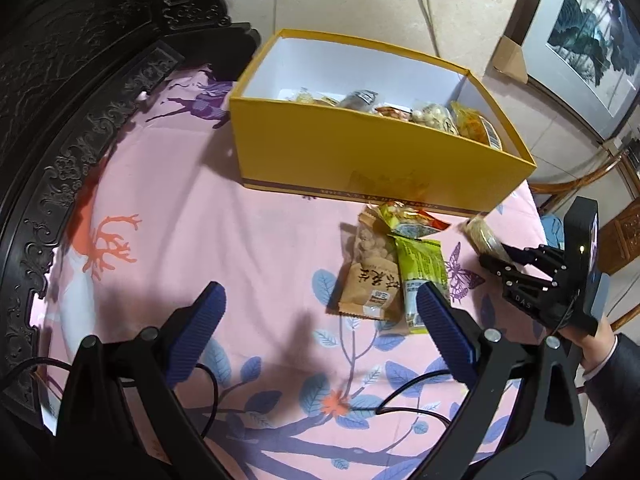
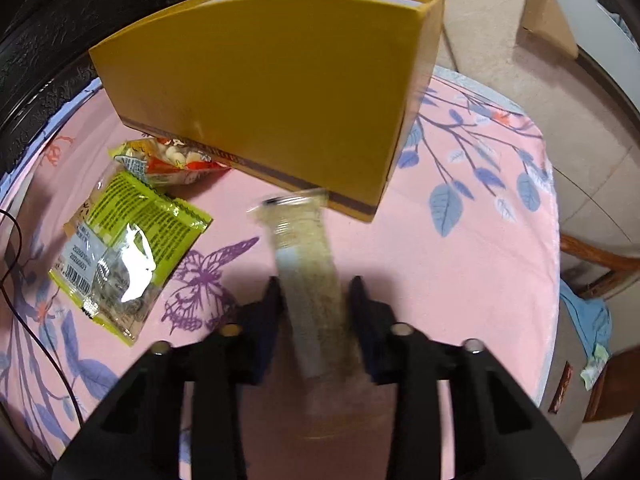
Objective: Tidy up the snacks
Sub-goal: 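Grasp the clear seed-bar bag with the right tool, then grasp the green packet with the left tool while the right tool holds the seed bar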
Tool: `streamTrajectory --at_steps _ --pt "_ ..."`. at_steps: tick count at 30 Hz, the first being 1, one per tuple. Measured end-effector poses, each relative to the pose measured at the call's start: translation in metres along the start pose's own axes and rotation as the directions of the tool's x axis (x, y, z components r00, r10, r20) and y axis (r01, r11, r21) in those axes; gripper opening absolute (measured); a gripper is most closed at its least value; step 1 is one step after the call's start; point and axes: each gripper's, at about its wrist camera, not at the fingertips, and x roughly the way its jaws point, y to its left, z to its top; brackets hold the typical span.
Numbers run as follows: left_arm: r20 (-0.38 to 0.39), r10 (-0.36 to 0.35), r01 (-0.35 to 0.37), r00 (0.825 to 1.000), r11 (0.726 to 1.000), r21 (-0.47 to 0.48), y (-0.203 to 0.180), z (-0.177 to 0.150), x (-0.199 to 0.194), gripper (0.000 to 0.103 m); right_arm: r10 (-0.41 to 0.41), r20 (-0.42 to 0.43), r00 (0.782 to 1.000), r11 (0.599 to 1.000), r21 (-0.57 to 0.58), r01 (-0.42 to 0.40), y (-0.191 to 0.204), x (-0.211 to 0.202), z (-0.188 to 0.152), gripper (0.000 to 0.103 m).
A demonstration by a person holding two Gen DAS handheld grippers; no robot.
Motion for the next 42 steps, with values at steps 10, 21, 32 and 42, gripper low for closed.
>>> streamTrajectory --at_steps 10,21,32,42 --pt "-0.059 -0.116 0.121 0.992 0.988 0.096 -0.042 0.001 0.03 0.098 0.001 0.022 1.0 0.98 0.197 -0.006 0.012 -0.027 -0.042 0.03" --pt "-0.155 -0.218 0.232 0.964 0.969 0.082 -0.077 0.007 0.074 0.098 -0.021 0.04 0.999 0.976 0.218 0.012 0.015 -0.033 -0.049 0.032" --pt "-0.241 -0.061 0.119 0.969 0.965 0.233 -0.131 0.011 0.121 0.098 0.018 0.054 0.998 0.957 0.287 -0.033 0.007 -0.033 -0.05 0.032" --pt "-0.275 -0.022 0.112 0.961 0.942 0.315 -0.158 -0.005 0.135 0.064 0.028 0.059 0.998 0.956 0.29 -0.044 0.006 -0.033 -0.05 0.032"
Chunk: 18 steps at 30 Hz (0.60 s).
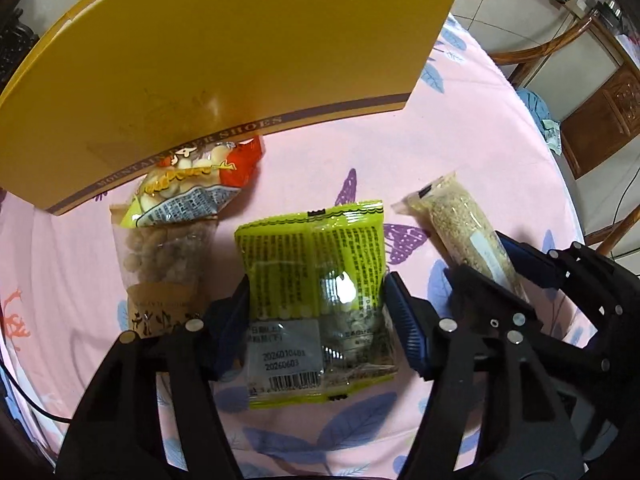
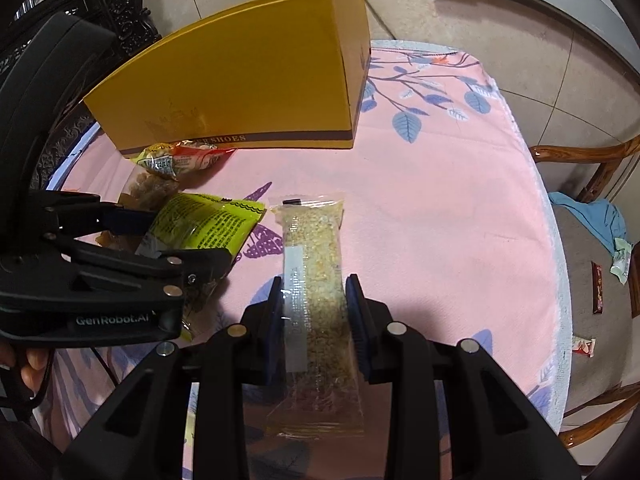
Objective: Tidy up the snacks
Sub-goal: 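Grasp the green packet with the left tool while the right tool holds the seed bar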
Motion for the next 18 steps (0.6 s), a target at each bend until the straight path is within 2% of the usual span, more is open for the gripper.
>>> streamTrajectory --at_steps 6,13,18 --pt "0.039 -0.098 0.102 0.994 0.989 -0.105 0.018 -0.01 -0.01 0.061 0.008 -0.003 1.0 1.0 -0.01 -0.008 -0.001 0.0 0.001 0.032" --pt "0.122 -0.141 0.159 0.982 0.976 -0.148 0.04 -0.025 -0.046 0.061 0.01 -0.008 1.0 1.0 0.008 -0.01 -0.002 -0.001 0.002 0.031" --pt "0.167 -0.147 0.176 0.975 0.97 -0.171 0.058 -0.031 -0.071 0.061 0.005 -0.012 1.0 1.0 0.006 -0.005 -0.001 -0.004 0.0 0.03"
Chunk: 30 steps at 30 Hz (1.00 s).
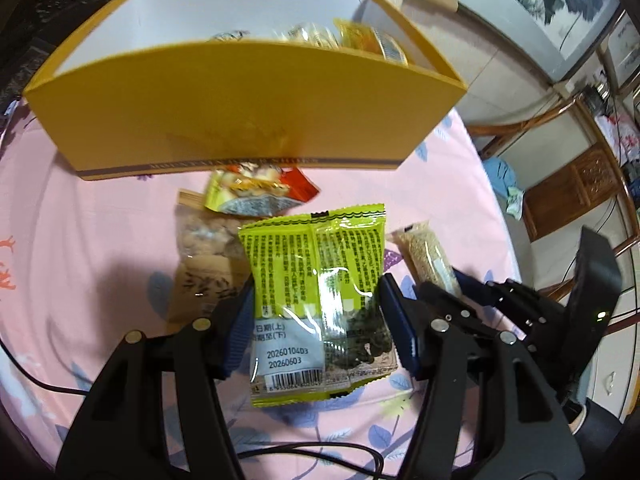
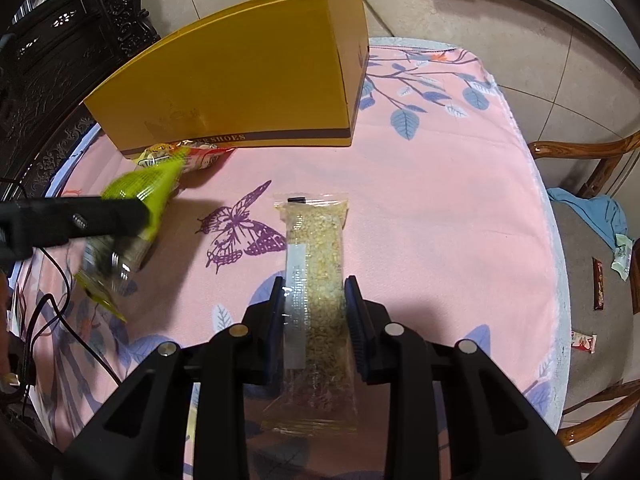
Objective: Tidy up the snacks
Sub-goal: 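Grasp the green packet with the left tool while the right tool holds the seed bar, then carry both snacks over the yellow box and open both tools to drop them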
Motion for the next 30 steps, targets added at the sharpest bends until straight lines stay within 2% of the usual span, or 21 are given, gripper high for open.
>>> streamTrajectory --at_steps 7,8,9,12,14,15,16,19,22,23,24,26,27,30 --pt "0.065 -0.014 0.016 0.998 1.0 -0.026 0.017 -0.001 -0.041 0.061 0.008 0.039 0.999 1.0 -0.023 -0.007 0.012 -0.026 0.003 0.029" --pt "0.075 -0.016 0.018 0.997 0.999 -0.028 0.019 -0.001 -0.045 0.061 0.011 0.054 0.999 1.0 -0.03 -0.009 0.014 -0.032 0.004 0.026" --pt "0.091 -0.018 0.021 0.996 0.999 -0.034 0.021 0.0 -0.052 0.061 0.011 0.071 0.997 0.999 -0.038 -0.008 0.017 -0.038 0.006 0.018" --pt "0.127 -0.017 0.022 0.992 0.999 -0.036 0.021 0.003 -0.061 0.061 -0.012 0.097 0.995 0.995 -0.097 0.021 0.028 -0.05 0.012 0.01" --pt "0.139 -0.005 0.011 0.99 0.999 -0.042 0.025 0.002 -0.063 0.061 -0.016 0.086 0.996 0.994 -0.111 0.026 0.03 -0.047 0.012 0.01" --pt "0.141 -0.005 0.013 0.99 0.998 -0.056 0.03 0.001 -0.066 0.061 -0.01 0.053 0.999 0.995 -0.101 0.015 0.028 -0.041 0.011 0.012" --pt "0.143 -0.005 0.014 0.99 0.998 -0.063 0.031 0.001 -0.065 0.061 -0.002 0.021 1.0 0.997 -0.077 0.004 0.024 -0.035 0.009 0.026" --pt "0.148 -0.004 0.014 0.989 0.997 -0.071 0.035 -0.003 -0.069 0.061 0.02 -0.059 0.998 0.999 -0.03 -0.022 0.018 -0.019 0.004 0.051" --pt "0.147 -0.01 0.021 0.989 0.997 -0.074 0.036 -0.007 -0.068 0.061 -0.033 -0.121 0.992 0.998 -0.055 0.027 0.015 0.001 -0.006 0.052" --pt "0.146 -0.012 0.023 0.989 0.997 -0.075 0.037 -0.009 -0.069 0.061 -0.039 -0.092 0.995 0.997 -0.077 0.032 0.018 0.0 -0.007 0.052" --pt "0.146 -0.014 0.025 0.989 0.997 -0.075 0.036 -0.008 -0.068 0.061 -0.057 -0.101 0.993 0.994 -0.103 0.047 0.021 0.002 -0.008 0.051" --pt "0.147 -0.016 0.027 0.989 0.997 -0.075 0.035 -0.009 -0.067 0.061 -0.107 -0.097 0.989 0.982 -0.166 0.09 0.028 0.003 -0.01 0.037" --pt "0.147 -0.019 0.03 0.989 0.997 -0.074 0.036 -0.009 -0.067 0.061 -0.098 -0.107 0.989 0.983 -0.168 0.08 0.029 0.003 -0.01 0.029" --pt "0.152 -0.022 0.034 0.988 0.997 -0.076 0.036 -0.008 -0.069 0.061 -0.093 -0.117 0.989 0.985 -0.153 0.074 0.029 0.0 -0.01 0.028"
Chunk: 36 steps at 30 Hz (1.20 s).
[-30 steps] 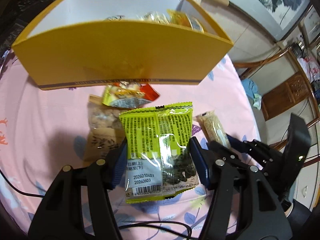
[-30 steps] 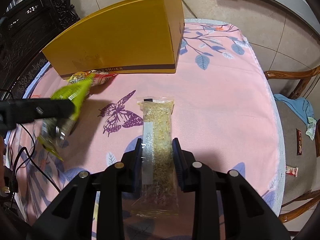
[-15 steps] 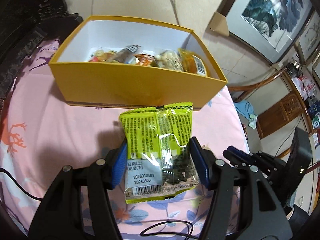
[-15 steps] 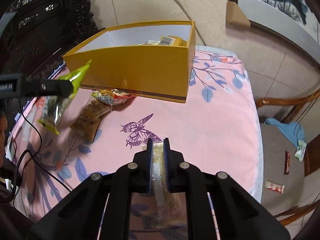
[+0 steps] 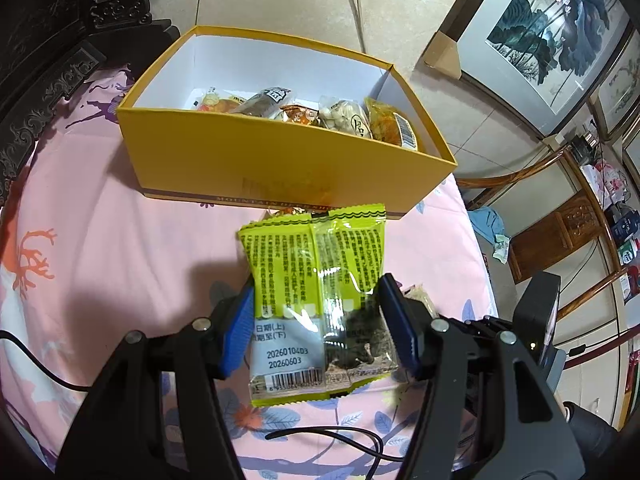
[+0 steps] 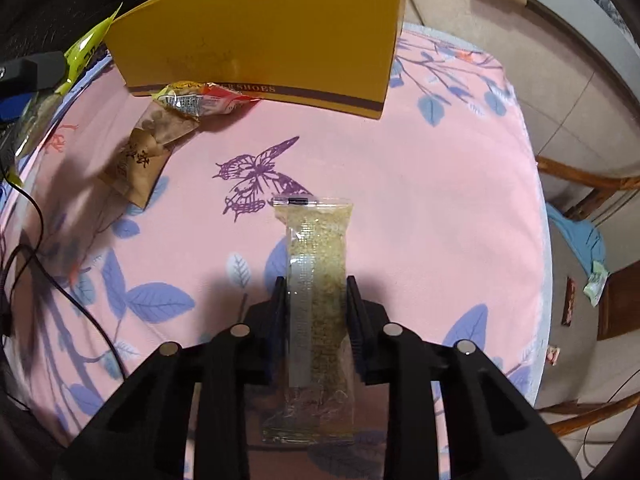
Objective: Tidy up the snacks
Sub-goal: 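Carry both snacks over the yellow box and open both tools to drop them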
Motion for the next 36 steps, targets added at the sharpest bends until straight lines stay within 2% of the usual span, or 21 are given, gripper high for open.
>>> streamTrajectory --at_steps 3,9,15,21,25,29,36 --pt "0.01 -0.001 0.001 1.0 1.0 -0.001 0.001 0.002 -0.004 0.061 0.012 0.029 0.999 1.0 0.002 -0.012 0.001 -0.014 0.002 0.028" --pt "0.055 0.002 -0.001 0.998 1.0 -0.006 0.003 0.017 -0.017 0.061 0.035 0.162 0.986 0.999 0.0 -0.036 0.0 -0.061 0.027 0.028" --pt "0.124 0.004 -0.005 0.992 1.0 0.004 0.001 0.05 -0.03 0.061 0.052 0.329 0.943 0.998 0.011 -0.059 -0.003 -0.104 0.078 0.028" --pt "0.209 -0.002 -0.006 0.978 0.999 0.037 -0.011 0.093 -0.044 0.061 0.068 0.441 0.895 0.995 0.03 -0.091 -0.009 -0.128 0.127 0.028" --pt "0.244 0.019 -0.033 0.97 0.998 0.053 -0.017 0.118 -0.047 0.061 0.063 0.492 0.868 0.996 0.026 -0.087 -0.008 -0.136 0.156 0.028" --pt "0.269 0.058 -0.078 0.961 0.995 0.065 -0.019 0.139 -0.042 0.061 0.066 0.519 0.852 0.995 0.024 -0.092 -0.008 -0.136 0.177 0.028" --pt "0.278 0.115 -0.129 0.954 0.991 0.031 -0.005 0.172 -0.02 0.061 0.063 0.523 0.85 0.995 0.03 -0.093 -0.004 -0.118 0.206 0.028"
